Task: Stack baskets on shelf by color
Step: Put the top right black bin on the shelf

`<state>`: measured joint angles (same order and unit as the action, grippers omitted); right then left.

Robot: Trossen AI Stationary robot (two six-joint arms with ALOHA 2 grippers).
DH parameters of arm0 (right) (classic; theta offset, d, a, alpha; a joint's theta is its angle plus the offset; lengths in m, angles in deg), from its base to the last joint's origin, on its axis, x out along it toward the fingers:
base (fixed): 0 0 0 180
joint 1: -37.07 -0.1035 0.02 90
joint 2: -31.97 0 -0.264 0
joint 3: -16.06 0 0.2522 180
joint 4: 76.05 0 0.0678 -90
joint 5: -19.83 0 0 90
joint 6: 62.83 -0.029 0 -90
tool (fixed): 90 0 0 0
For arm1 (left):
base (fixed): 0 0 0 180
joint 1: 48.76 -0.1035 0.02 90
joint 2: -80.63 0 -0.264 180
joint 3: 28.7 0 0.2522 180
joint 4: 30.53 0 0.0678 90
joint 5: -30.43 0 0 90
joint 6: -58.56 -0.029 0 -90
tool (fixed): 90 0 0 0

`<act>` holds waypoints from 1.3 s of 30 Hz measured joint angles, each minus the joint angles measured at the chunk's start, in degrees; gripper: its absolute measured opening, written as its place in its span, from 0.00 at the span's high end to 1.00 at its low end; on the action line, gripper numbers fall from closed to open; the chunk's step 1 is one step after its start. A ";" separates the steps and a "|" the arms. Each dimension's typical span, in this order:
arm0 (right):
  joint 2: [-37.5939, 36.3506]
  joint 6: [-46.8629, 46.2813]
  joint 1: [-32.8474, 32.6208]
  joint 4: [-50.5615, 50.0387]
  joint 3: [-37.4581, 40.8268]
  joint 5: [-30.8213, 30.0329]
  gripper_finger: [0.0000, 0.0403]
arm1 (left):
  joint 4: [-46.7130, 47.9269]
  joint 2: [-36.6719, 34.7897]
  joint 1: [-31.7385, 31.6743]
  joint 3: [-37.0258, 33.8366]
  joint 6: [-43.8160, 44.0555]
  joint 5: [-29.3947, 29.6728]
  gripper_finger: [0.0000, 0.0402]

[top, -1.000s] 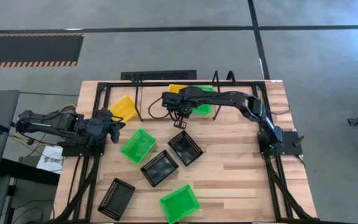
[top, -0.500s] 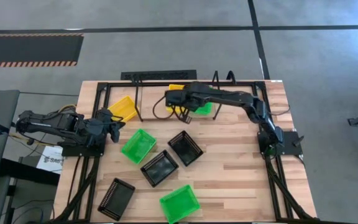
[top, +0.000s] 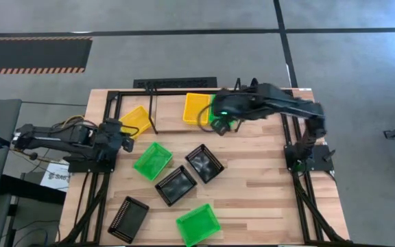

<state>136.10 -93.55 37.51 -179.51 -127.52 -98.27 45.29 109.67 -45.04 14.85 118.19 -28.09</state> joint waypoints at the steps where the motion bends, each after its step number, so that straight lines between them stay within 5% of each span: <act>1: -1.53 -0.64 -0.86 0.03 0.00 -0.97 1.00 | 0.15 1.05 -0.79 0.70 -0.84 -0.80 1.00; 9: -7.51 -2.43 -6.29 0.67 -0.02 -7.03 1.00 | 3.87 11.46 -9.01 17.83 -17.15 -1.18 1.00; 16: -7.97 1.37 -8.21 0.23 0.02 -7.08 1.00 | 13.95 20.08 -23.54 32.97 -31.00 -4.44 1.00; 26: -9.80 5.64 -14.90 -0.32 -0.01 -14.04 1.00 | 7.67 27.88 -41.76 25.98 -41.07 -23.54 1.00; 39: -15.06 0.21 -28.58 -0.34 0.07 -19.49 1.00 | 1.13 45.53 -51.66 23.33 -50.18 -22.23 1.00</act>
<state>121.04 -93.34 8.94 -179.85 -127.46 -117.76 46.42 155.20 -96.69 38.19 68.01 -50.33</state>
